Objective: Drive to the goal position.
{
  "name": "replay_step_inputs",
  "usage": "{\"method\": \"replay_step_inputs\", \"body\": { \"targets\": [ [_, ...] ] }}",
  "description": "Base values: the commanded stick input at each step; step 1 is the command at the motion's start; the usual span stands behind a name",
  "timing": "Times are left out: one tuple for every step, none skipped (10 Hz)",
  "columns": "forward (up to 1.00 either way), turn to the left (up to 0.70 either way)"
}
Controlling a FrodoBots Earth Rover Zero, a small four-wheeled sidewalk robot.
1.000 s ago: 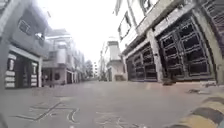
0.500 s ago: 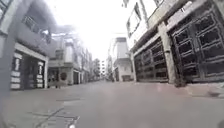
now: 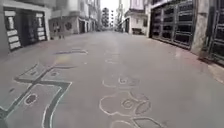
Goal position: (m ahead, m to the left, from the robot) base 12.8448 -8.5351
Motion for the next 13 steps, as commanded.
{"method": "replay_step_inputs", "body": {
  "targets": [
    [1.0, 0.0],
    [1.0, 0.0],
    [1.0, 0.0],
    [1.0, 0.0],
    [1.0, 0.0],
    [1.0, 0.0],
    [1.0, 0.0],
    [1.0, 0.0],
    [1.0, 0.0],
    [1.0, -0.12],
    [1.0, -0.39],
    [1.0, -0.4],
    [1.0, -0.4]
  ]
}}
